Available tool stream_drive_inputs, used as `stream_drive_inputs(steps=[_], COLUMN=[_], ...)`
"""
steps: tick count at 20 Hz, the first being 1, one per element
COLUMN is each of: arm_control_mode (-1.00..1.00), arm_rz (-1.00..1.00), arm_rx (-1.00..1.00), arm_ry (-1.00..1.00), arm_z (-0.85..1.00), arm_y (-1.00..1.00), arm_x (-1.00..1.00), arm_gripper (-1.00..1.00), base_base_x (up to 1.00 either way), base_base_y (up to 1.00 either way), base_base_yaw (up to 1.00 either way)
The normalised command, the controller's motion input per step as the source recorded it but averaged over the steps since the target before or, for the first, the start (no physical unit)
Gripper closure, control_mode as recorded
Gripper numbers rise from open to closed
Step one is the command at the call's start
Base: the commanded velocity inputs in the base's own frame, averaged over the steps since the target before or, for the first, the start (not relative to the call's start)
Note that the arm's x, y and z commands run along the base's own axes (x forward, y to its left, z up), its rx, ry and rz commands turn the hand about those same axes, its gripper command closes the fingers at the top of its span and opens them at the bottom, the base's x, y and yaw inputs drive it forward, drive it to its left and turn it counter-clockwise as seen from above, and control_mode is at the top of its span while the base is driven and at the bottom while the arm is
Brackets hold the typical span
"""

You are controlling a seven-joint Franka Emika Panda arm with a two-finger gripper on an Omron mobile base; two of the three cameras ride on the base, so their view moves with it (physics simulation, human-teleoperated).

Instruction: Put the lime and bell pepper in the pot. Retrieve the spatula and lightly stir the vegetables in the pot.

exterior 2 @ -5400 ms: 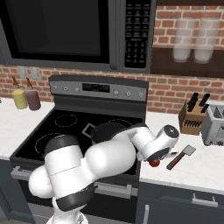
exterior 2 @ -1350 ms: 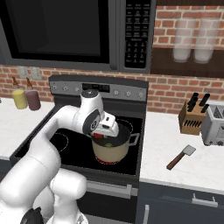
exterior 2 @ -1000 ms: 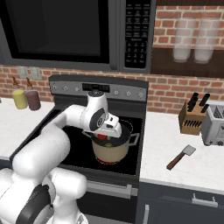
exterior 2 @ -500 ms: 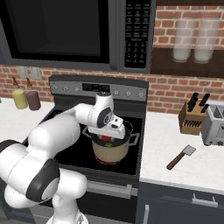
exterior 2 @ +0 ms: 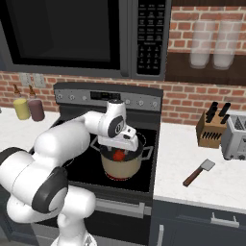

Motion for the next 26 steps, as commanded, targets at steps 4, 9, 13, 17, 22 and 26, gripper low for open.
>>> stream_drive_inputs(steps=[4, 9, 13, 17, 22, 26], arm_control_mode=[-1.00, -1.00, -1.00, -1.00, -1.00, -1.00], arm_rz=[0.00, 0.00, -0.01, -0.13, -0.38, -0.55], arm_rx=[0.00, 0.02, 0.09, 0.16, 0.24, 0.28], arm_ry=[-0.02, -0.15, -0.25, -0.11, 0.00, 0.00], arm_z=[0.00, 0.40, 0.80, 0.64, 0.50, 0.43], arm_y=[0.00, 0.00, -0.12, -0.36, -0.55, -0.63], arm_x=[-0.07, -0.50, -1.00, -0.95, -0.48, -0.11], arm_gripper=[-1.00, -1.00, -1.00, -1.00, -1.00, -1.00], base_base_x=[0.00, 0.00, 0.00, 0.00, 0.00, 0.00], base_base_y=[0.00, 0.00, 0.00, 0.00, 0.00, 0.00], base_base_yaw=[0.00, 0.00, 0.00, 0.00, 0.00, 0.00])
